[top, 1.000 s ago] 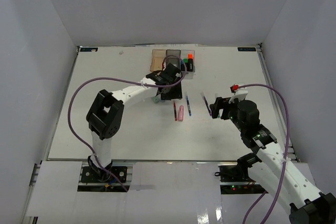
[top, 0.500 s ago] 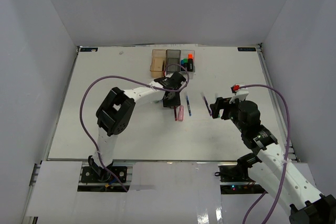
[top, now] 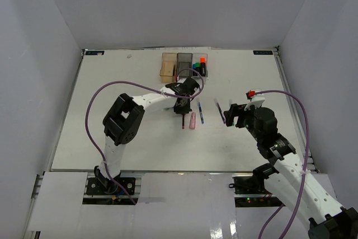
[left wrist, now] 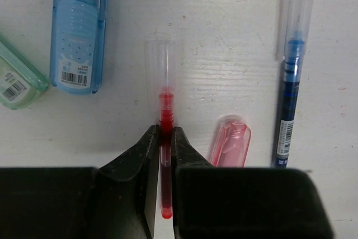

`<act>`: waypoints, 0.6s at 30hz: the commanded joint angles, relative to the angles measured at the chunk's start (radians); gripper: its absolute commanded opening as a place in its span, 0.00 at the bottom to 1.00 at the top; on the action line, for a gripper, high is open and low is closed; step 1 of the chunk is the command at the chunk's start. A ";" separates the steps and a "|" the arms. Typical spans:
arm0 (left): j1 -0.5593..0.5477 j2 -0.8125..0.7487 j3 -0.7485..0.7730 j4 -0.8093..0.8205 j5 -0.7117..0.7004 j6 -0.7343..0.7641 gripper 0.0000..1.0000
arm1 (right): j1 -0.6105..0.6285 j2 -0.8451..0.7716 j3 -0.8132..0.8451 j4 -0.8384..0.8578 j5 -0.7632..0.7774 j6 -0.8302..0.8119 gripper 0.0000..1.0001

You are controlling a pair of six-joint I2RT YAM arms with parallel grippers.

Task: Sort the stationery into containers
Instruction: Pick up the pen from the center of the board, then place the pen in the storage box.

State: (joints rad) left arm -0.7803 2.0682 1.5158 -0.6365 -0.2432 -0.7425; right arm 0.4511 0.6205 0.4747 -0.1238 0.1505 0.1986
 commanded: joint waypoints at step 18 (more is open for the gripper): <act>0.334 0.188 0.693 -0.005 0.081 0.517 0.19 | -0.005 0.030 -0.005 0.039 -0.006 -0.010 0.84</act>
State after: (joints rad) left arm -0.4496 2.1834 2.1235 -0.6376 -0.2043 -0.3237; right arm 0.4511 0.6468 0.4747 -0.1238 0.1493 0.1982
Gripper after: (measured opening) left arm 0.208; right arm 0.843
